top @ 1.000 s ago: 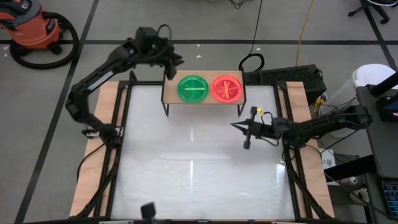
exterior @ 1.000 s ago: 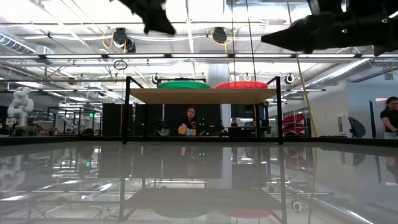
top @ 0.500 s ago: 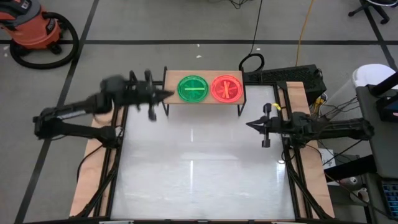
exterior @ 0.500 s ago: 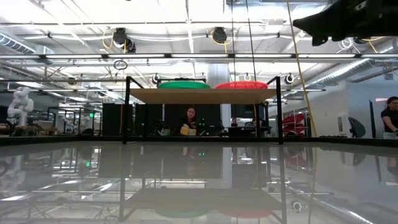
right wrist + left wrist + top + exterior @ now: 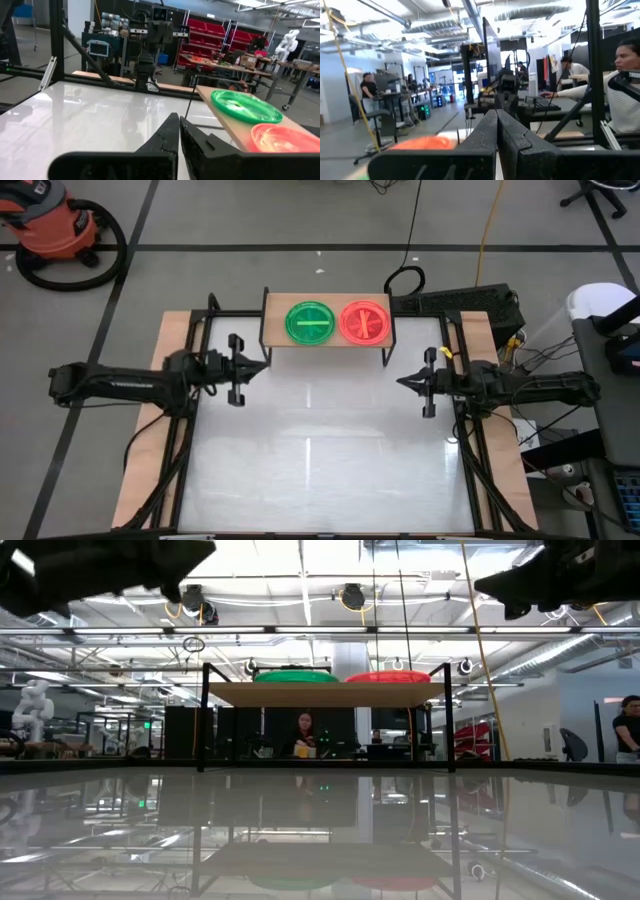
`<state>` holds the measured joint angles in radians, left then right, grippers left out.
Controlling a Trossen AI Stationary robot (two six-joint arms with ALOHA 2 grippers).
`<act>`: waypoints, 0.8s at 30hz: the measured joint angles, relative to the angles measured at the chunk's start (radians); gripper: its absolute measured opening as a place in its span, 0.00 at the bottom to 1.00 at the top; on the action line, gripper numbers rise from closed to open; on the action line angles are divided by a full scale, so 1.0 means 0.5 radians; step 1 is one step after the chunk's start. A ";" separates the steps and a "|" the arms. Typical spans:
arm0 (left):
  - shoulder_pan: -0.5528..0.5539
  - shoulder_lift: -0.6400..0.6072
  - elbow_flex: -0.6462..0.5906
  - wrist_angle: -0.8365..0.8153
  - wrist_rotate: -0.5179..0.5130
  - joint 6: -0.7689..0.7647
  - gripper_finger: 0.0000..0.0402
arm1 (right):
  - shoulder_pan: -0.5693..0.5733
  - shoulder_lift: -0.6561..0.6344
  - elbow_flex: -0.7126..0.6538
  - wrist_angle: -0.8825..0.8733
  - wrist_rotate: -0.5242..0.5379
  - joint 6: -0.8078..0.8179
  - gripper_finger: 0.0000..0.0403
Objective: Place and stack plates onto a shelf
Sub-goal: Return to Home Position
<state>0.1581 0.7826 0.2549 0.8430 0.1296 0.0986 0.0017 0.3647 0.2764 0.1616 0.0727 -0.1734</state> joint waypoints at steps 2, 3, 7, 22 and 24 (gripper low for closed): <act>0.000 0.000 -0.099 0.084 -0.002 -0.042 0.00 | 0.000 -0.001 -0.012 -0.011 0.000 0.010 0.00; 0.000 0.001 -0.146 0.130 -0.002 -0.061 0.00 | 0.001 -0.001 -0.034 0.005 0.000 0.010 0.00; -0.001 0.001 -0.321 0.260 -0.054 -0.112 0.00 | 0.000 0.000 -0.214 0.219 0.000 0.010 0.00; -0.039 0.043 -0.491 0.227 -0.116 -0.094 0.00 | 0.000 -0.001 -0.507 0.617 0.006 -0.011 0.00; -0.039 0.046 -0.491 0.126 -0.114 -0.111 0.00 | 0.000 0.003 -0.509 0.575 0.010 0.001 0.00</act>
<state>0.1387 0.8055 0.0093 0.9060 0.0724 0.0433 0.0017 0.3660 0.0219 0.4489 0.0776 -0.1731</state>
